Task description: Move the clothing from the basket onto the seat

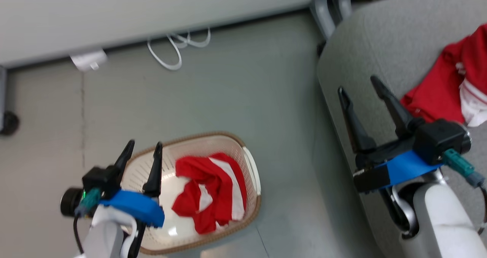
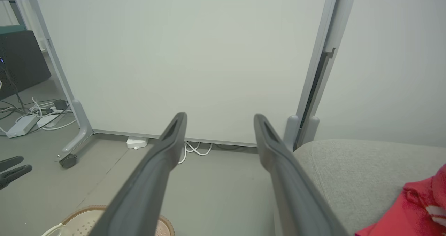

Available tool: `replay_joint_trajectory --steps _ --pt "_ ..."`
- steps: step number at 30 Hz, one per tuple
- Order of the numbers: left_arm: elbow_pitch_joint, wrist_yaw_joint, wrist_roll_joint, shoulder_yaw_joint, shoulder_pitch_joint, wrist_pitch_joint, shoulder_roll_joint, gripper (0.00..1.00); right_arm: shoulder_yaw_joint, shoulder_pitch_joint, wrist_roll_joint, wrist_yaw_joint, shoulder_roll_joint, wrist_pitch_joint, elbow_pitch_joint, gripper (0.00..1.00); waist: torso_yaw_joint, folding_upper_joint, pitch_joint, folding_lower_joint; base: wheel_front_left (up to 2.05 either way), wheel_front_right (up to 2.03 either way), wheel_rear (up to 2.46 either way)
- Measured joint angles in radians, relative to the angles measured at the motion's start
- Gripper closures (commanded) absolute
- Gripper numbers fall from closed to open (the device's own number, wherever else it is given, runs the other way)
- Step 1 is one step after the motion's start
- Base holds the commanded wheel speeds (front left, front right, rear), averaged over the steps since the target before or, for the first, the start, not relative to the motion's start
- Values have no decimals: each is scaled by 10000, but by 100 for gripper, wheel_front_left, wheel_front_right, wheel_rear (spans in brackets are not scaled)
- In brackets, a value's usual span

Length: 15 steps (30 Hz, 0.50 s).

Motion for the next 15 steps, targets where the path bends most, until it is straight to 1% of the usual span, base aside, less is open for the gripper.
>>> replay_joint_trajectory --steps 3,7,12,15 --pt "573 -2 17 -654 -1054 196 198 0 17 -490 -65 0 -94 -29 -339 0 -191 0 982 0 0 0 0" --pt "1438 -29 23 -1555 -2387 512 326 0 81 -1002 -165 0 -136 -63 -813 0 -445 0 2332 1 0 0 0" --pt "2638 -35 -240 -2907 -3641 988 510 0 272 -1602 -251 0 -19 -224 -1145 0 -781 0 3925 2 0 0 0" --pt "3335 -36 -500 -3386 -4254 1087 497 0 554 -1651 -334 0 40 -244 -1327 0 -961 0 4760 2 0 0 0"
